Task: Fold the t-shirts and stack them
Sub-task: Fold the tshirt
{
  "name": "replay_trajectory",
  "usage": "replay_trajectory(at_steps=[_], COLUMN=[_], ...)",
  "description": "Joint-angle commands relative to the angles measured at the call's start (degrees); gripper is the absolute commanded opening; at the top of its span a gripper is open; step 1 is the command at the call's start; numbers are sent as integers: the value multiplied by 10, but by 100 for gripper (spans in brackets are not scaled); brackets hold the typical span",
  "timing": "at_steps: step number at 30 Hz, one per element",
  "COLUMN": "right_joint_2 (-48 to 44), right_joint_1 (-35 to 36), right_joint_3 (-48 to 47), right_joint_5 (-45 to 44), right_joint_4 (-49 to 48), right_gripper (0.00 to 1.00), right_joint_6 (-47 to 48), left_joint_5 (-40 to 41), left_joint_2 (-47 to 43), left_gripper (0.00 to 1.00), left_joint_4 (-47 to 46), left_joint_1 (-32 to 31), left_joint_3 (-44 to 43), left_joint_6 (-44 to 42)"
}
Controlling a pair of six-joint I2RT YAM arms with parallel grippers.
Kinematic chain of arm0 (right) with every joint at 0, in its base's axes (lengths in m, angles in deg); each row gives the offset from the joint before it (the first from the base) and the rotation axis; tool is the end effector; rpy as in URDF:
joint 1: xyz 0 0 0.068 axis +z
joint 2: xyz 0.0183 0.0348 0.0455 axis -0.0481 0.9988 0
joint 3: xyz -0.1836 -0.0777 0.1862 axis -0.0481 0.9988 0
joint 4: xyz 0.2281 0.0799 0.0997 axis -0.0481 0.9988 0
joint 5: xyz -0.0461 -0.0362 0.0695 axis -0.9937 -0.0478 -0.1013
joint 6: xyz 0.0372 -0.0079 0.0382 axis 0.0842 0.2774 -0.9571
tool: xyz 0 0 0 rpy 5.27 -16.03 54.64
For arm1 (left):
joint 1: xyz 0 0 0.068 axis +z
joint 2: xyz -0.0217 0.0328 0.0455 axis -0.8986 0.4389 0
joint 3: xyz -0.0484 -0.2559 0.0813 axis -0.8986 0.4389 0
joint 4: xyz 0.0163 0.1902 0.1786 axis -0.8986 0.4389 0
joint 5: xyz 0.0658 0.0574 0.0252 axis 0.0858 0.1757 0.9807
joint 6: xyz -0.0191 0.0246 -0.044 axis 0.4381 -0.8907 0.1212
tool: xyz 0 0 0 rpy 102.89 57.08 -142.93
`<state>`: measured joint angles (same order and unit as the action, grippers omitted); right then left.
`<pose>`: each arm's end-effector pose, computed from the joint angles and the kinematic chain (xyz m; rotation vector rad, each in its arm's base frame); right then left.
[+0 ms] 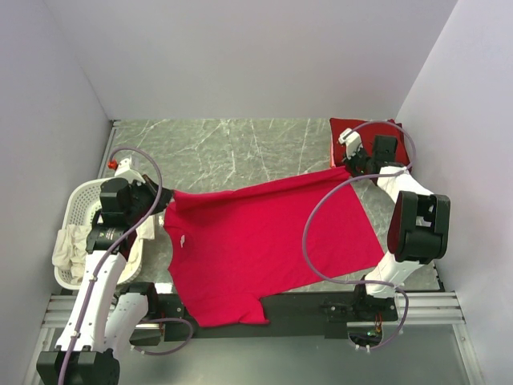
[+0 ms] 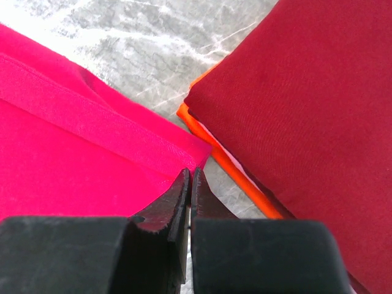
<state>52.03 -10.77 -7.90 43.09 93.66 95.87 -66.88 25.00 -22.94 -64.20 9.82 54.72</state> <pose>0.3646 -0.0348 0.2152 -0.9045 2.0143 0.0489 0.1744 -0.0100 0.2957 -0.3678 1.9788 -0.6175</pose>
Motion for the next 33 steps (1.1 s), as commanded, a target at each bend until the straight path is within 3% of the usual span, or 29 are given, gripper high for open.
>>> replay_trajectory(at_steps=[1, 17, 24, 27, 28, 31, 33], right_joint_2=[-28, -45, -51, -53, -56, -84, -111], right_joint_1=[-8, -17, -30, -34, -36, -57, -75], right_joint_3=[4, 37, 68, 75, 77, 85, 80], right_joint_5=[7, 7, -9, -31, -34, -32, -10], right_joint_4=[-14, -16, -16, -12, -9, -15, 14], right_gripper=[0, 0, 3, 23, 37, 60, 62], right_joint_6=[14, 31, 61, 72, 74, 58, 49], left_joint_5=[-10, -15, -65, -109, -122, -147, -136], left_joint_2=[-11, -20, -12, -1, 4, 23, 33], left_gripper=[0, 0, 0, 0, 0, 1, 1], left_joint_4=[1, 35, 65, 78, 81, 95, 111], left_joint_1=[1, 1, 1, 1, 1, 1, 1], left_joint_3=[-7, -7, 0, 16, 24, 21, 17], left_joint_6=[10, 13, 25, 23, 20, 20, 16])
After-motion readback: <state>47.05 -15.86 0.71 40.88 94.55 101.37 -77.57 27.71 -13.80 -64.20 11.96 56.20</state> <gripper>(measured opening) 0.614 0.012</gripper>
